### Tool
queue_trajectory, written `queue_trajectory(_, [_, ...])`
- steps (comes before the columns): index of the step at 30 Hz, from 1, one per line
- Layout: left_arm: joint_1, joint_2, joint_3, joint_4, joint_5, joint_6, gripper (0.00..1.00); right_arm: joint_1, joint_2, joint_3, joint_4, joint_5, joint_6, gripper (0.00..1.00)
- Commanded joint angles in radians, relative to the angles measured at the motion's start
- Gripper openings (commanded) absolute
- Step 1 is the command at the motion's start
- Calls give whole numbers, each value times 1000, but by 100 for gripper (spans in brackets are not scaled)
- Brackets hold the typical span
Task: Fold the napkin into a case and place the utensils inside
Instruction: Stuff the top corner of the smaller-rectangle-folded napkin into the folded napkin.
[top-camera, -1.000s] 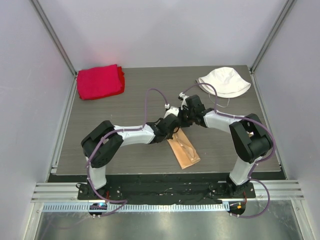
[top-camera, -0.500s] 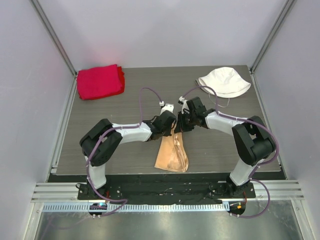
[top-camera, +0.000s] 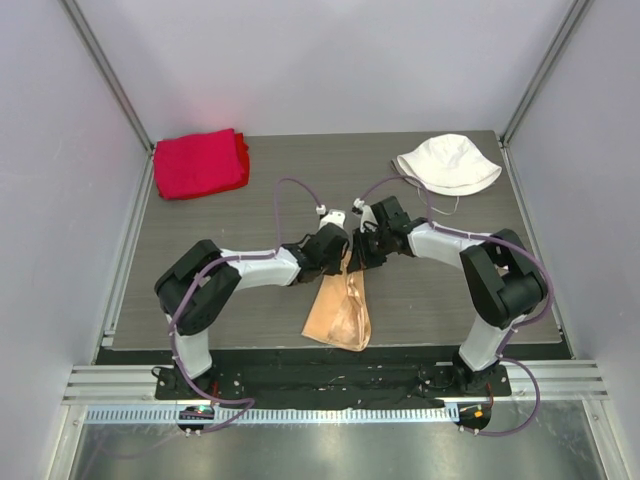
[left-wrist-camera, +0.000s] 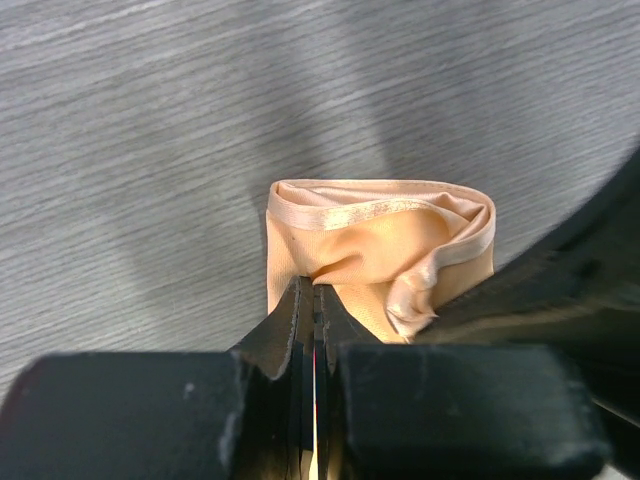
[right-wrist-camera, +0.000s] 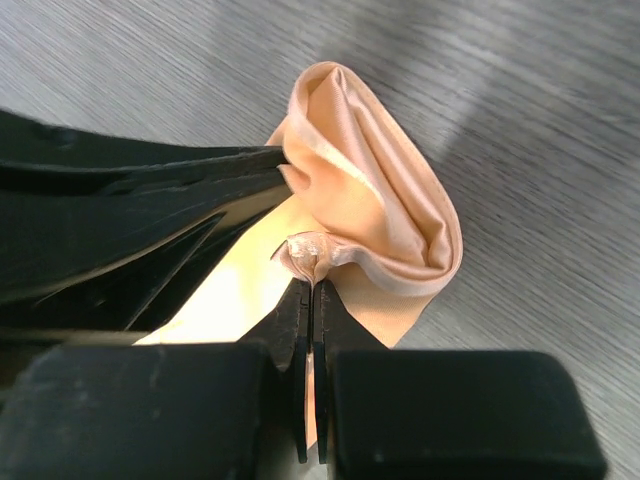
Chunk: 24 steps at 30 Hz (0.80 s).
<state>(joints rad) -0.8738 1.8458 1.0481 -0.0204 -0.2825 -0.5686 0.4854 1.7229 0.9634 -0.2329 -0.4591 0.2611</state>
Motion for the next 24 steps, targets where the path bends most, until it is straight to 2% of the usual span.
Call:
queue_trajectory(1, [4,-69,-37,65,6,-8,0,25,49,40,-32,-12,-37,1])
queue_trajectory(10, [4,-135,-109,149,25,-14,0,35,76,52,-43,25,-26,1])
queue_trajectory(18, [4,-152,-111,158,52,-20,0,47,69,92,-55,56,-19,1])
queue_trajectory(24, [4,-171,-131,172,75,-30,0,67,79,123,-51,126,64,1])
